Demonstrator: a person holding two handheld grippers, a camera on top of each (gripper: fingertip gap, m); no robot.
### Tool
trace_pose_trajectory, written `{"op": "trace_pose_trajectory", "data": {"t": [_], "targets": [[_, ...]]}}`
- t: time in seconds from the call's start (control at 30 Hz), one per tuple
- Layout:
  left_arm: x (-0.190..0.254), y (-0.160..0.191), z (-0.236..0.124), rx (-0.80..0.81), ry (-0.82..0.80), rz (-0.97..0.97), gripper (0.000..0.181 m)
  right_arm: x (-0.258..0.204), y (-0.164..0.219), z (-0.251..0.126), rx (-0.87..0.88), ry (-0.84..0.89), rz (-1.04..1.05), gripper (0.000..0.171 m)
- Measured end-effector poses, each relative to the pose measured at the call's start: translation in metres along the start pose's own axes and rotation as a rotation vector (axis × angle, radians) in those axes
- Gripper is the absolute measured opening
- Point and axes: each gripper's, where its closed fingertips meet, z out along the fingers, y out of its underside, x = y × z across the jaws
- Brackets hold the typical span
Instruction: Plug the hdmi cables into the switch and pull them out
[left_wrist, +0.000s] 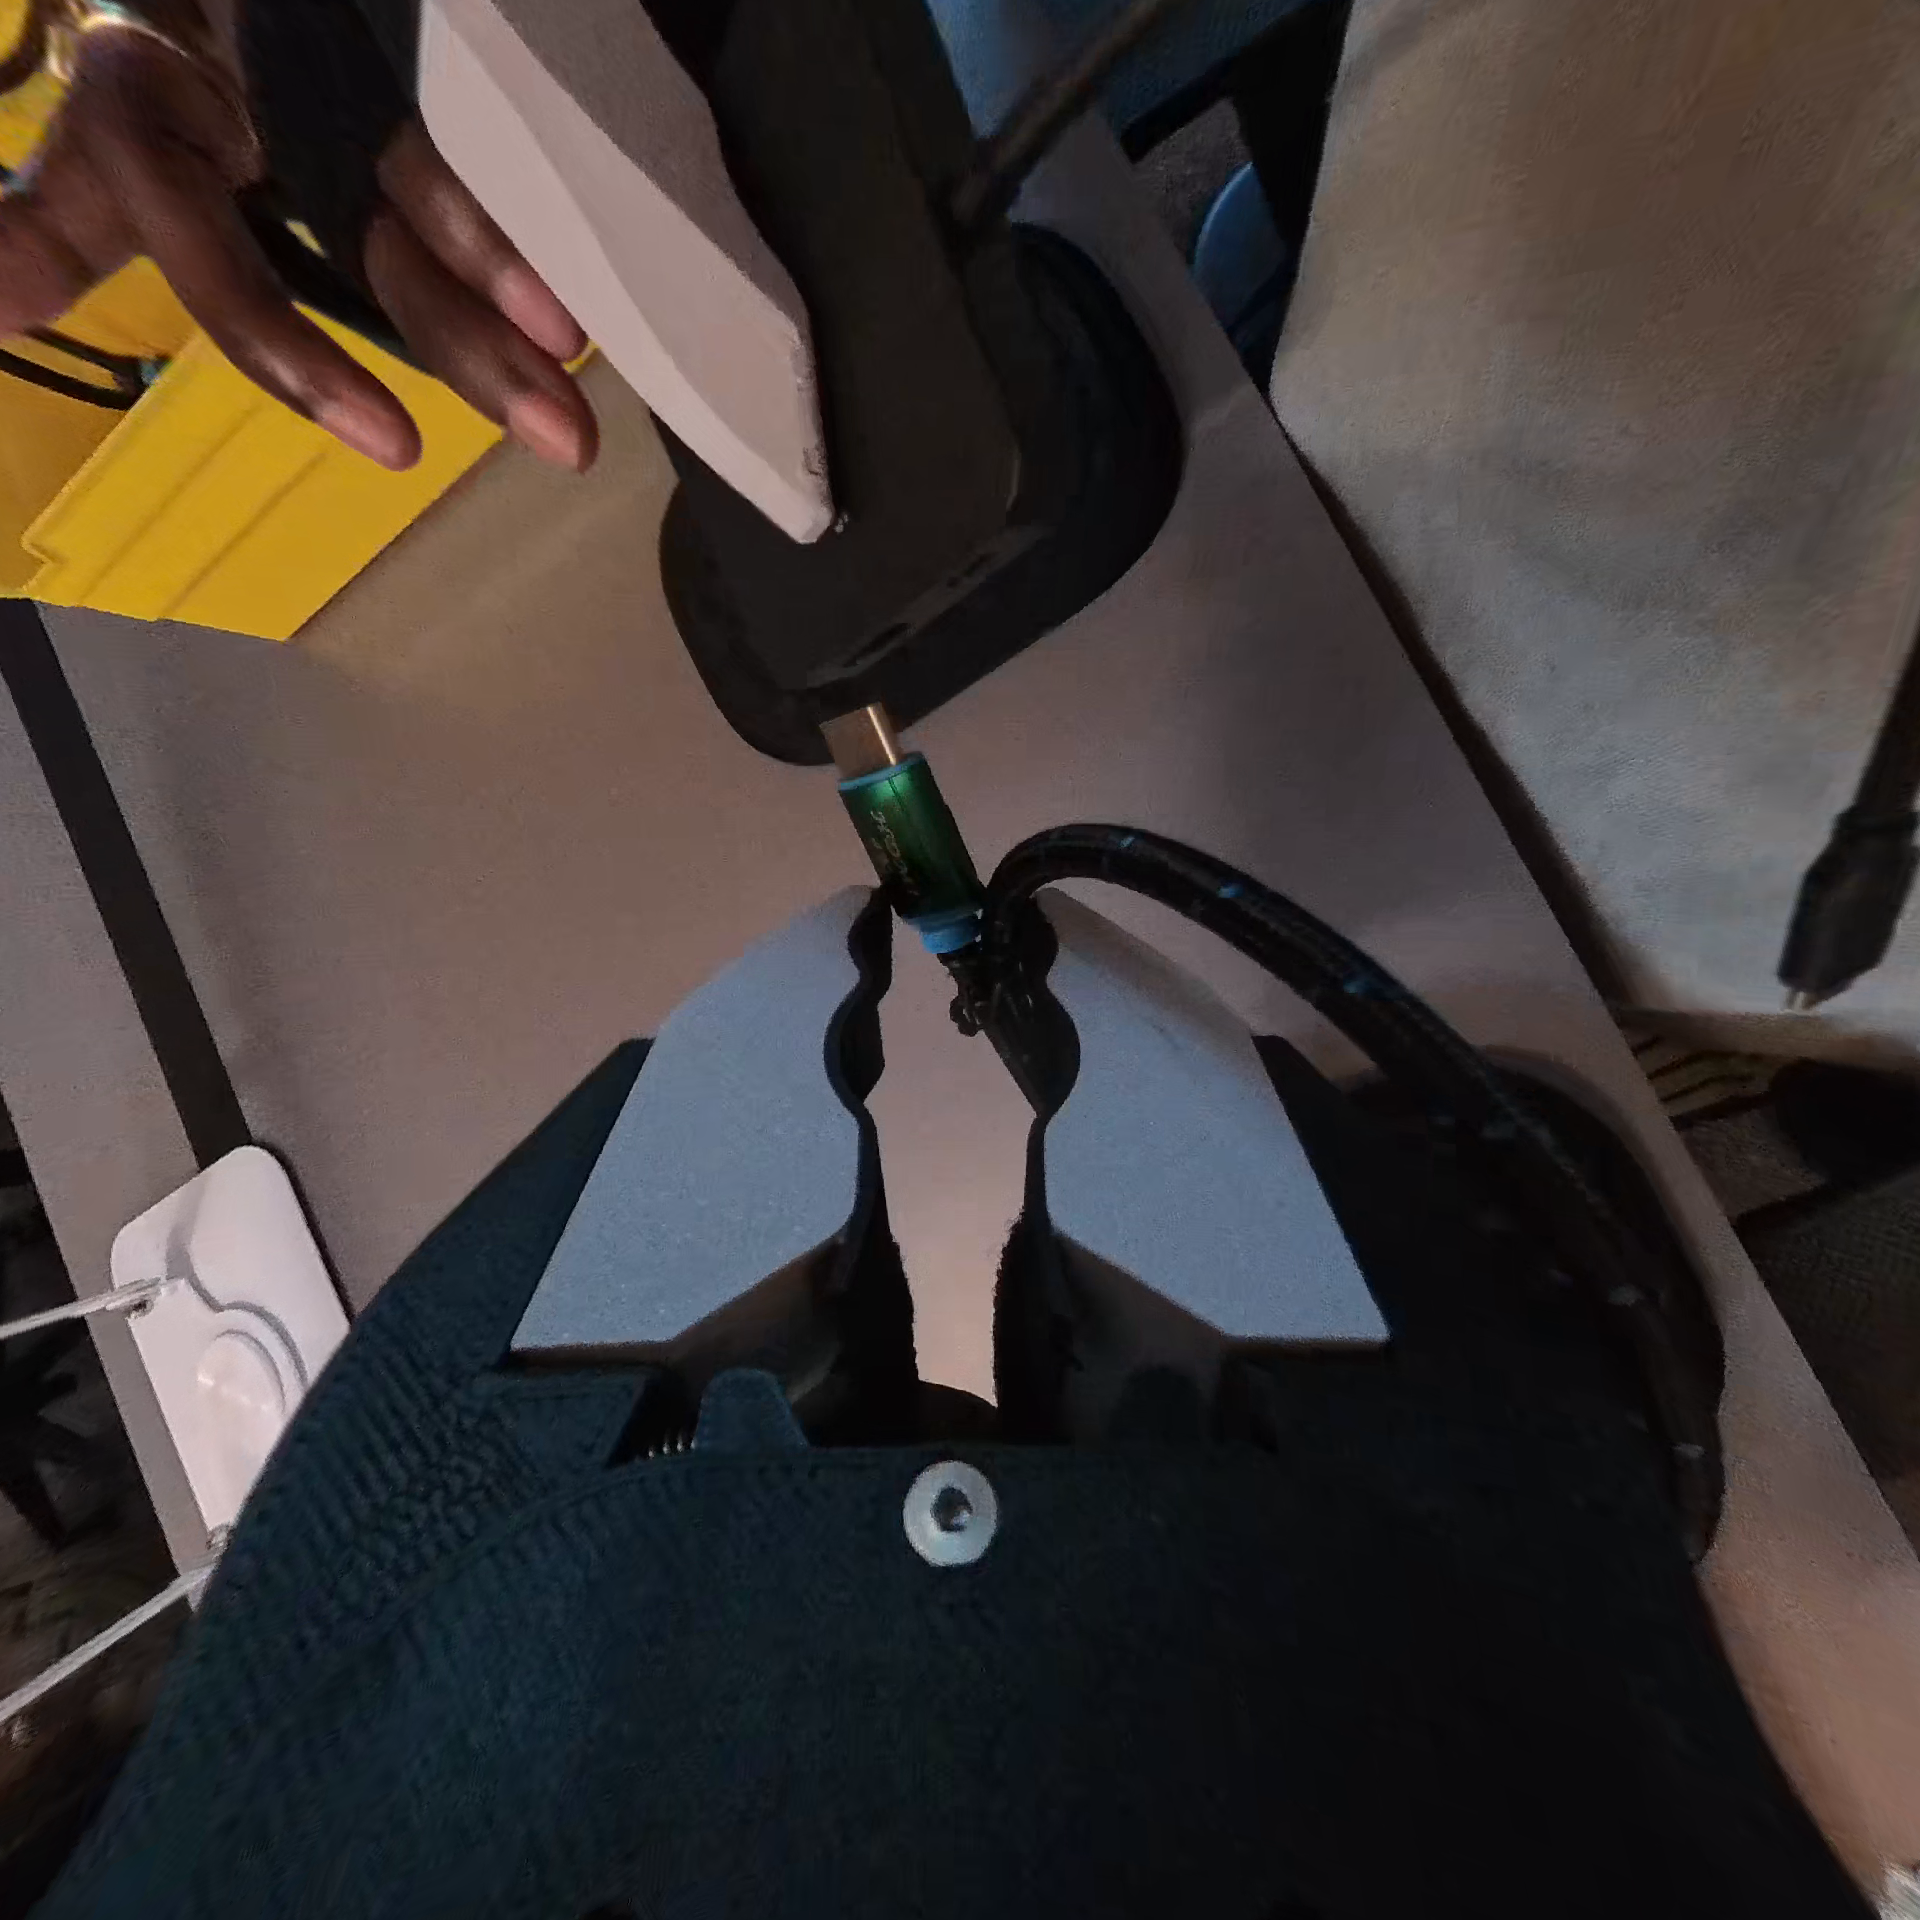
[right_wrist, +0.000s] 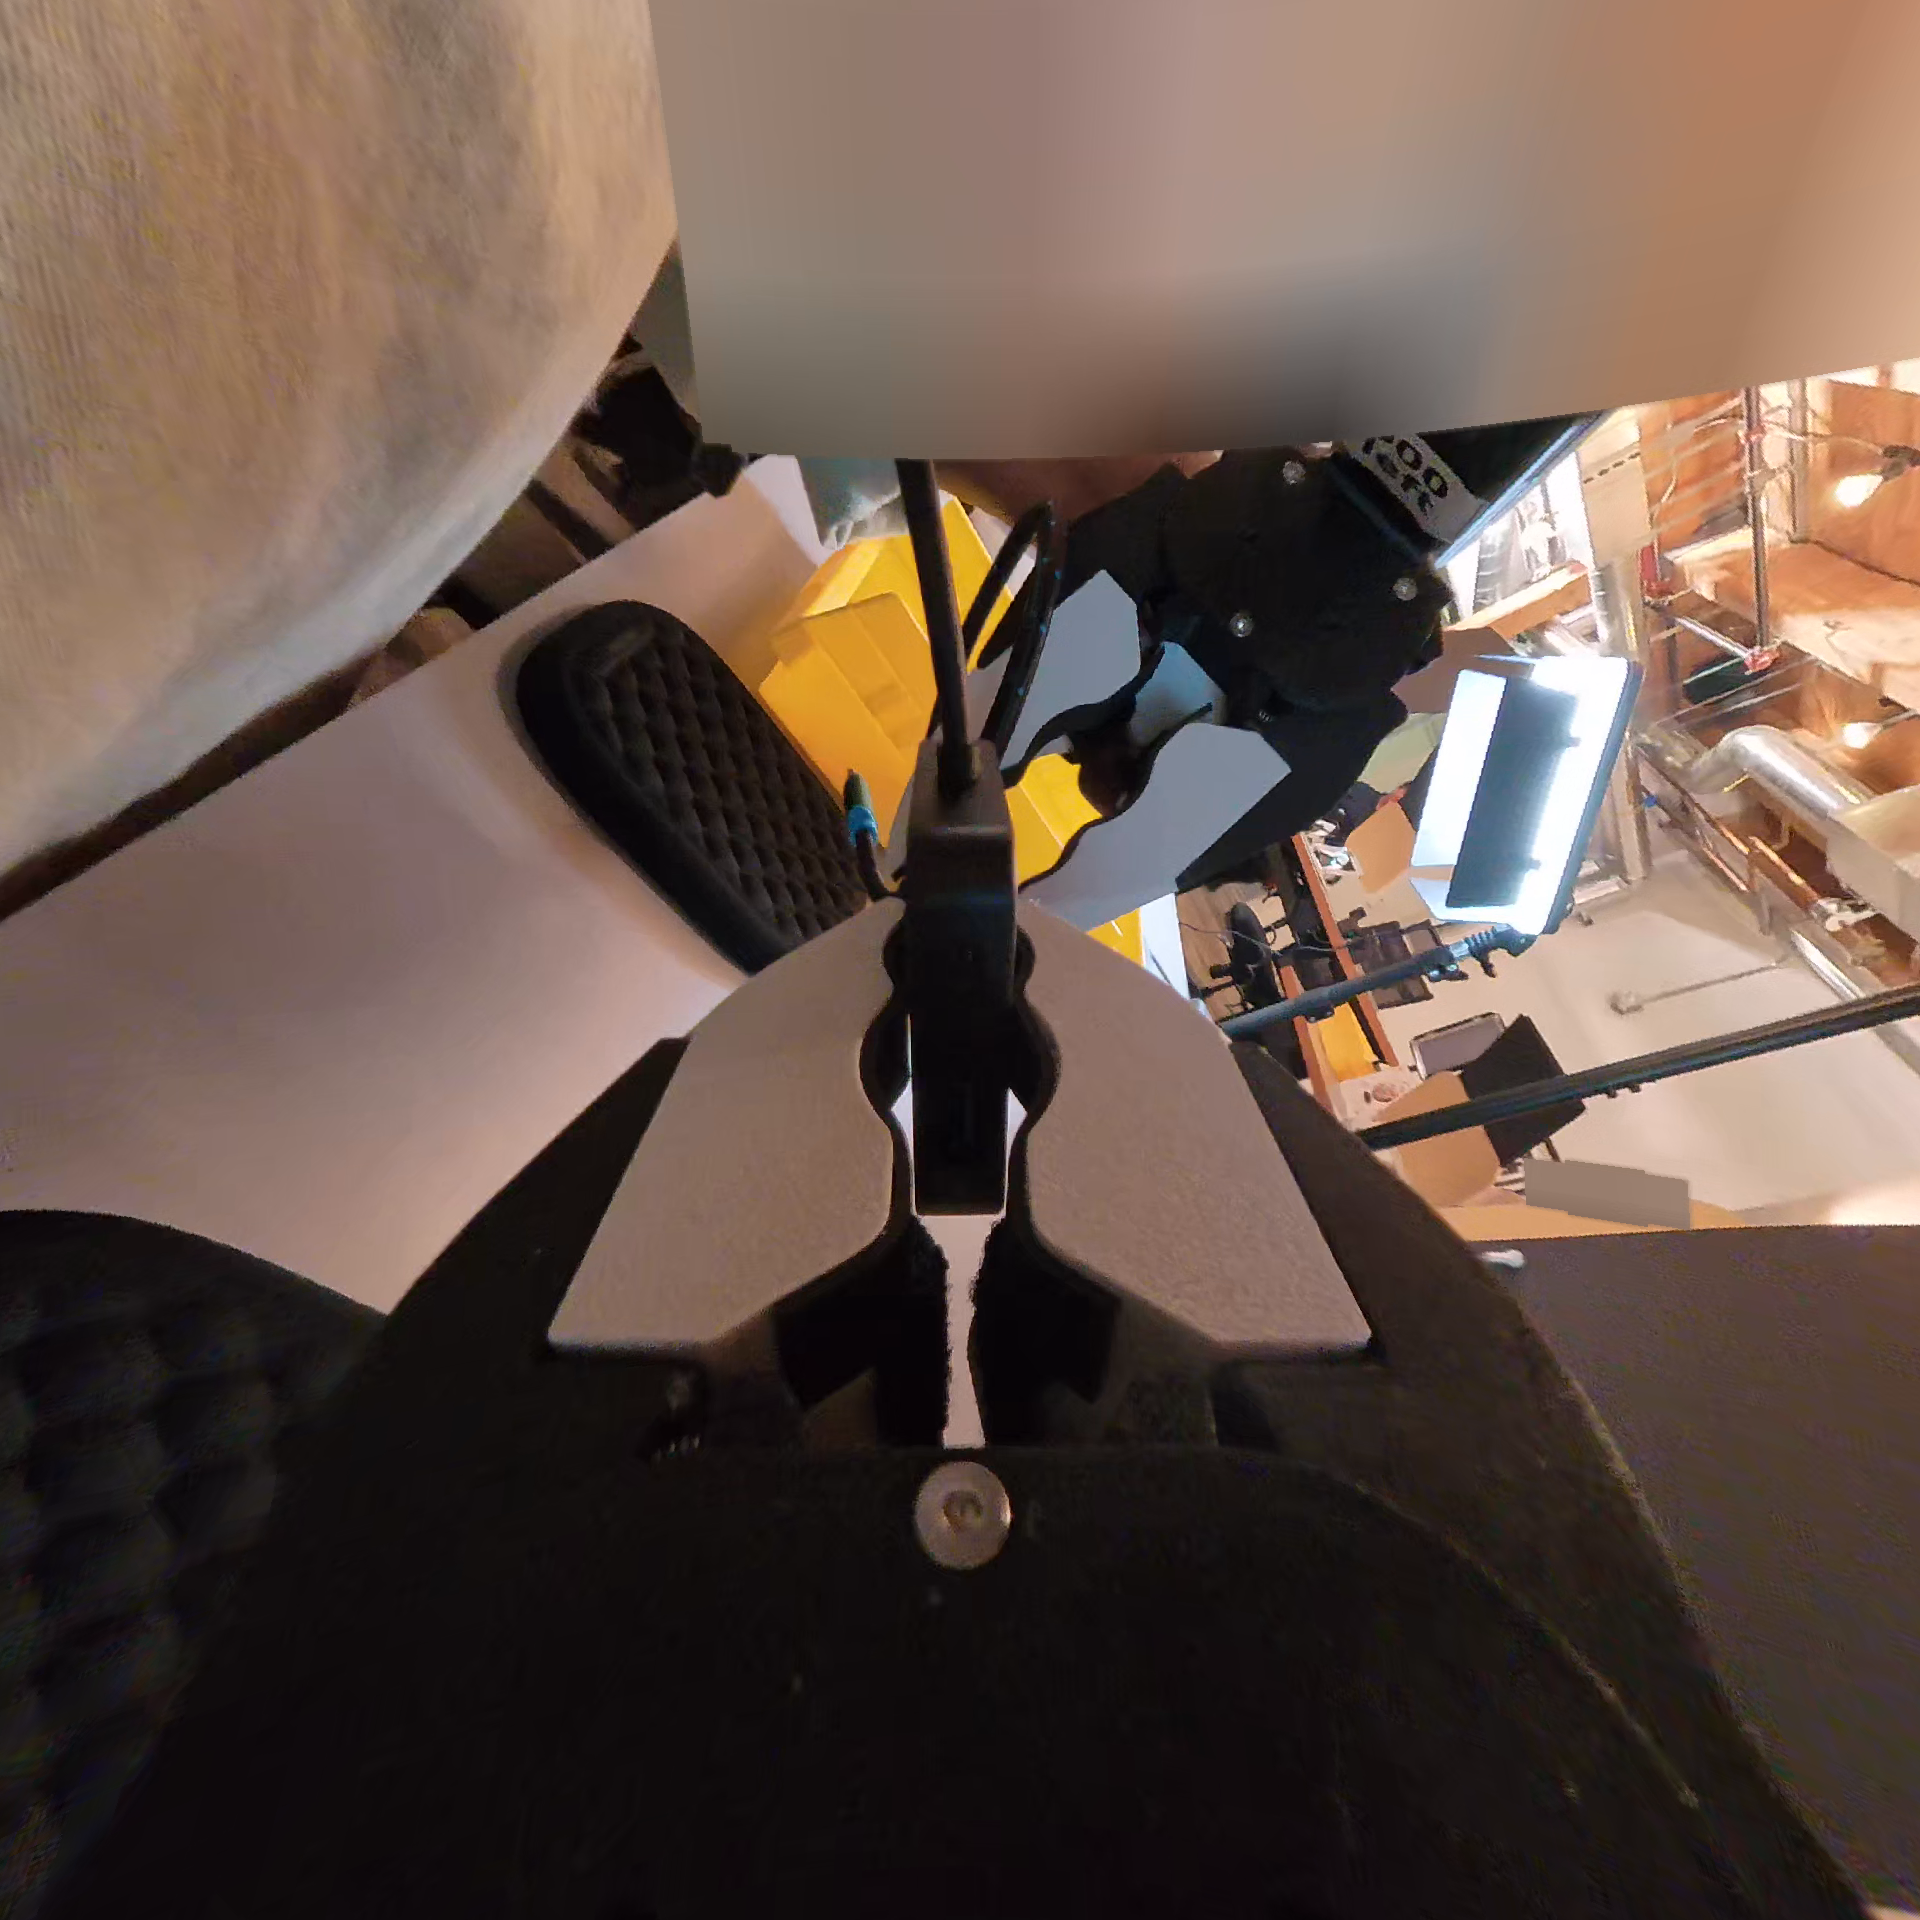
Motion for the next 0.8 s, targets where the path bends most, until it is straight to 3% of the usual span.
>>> {"op": "trace_pose_trajectory", "data": {"t": [0.53, 0.8], "targets": [[0.005, 0.008, 0.011, -0.08, 0.042, 0.01, 0.024, -0.01, 0.016, 0.012, -0.081, -0.089, -0.019, 0.014], [0.008, 0.011, 0.024, -0.013, 0.018, 0.018, 0.023, -0.019, 0.021, 0.016, -0.071, -0.126, 0.043, 0.014]]}}
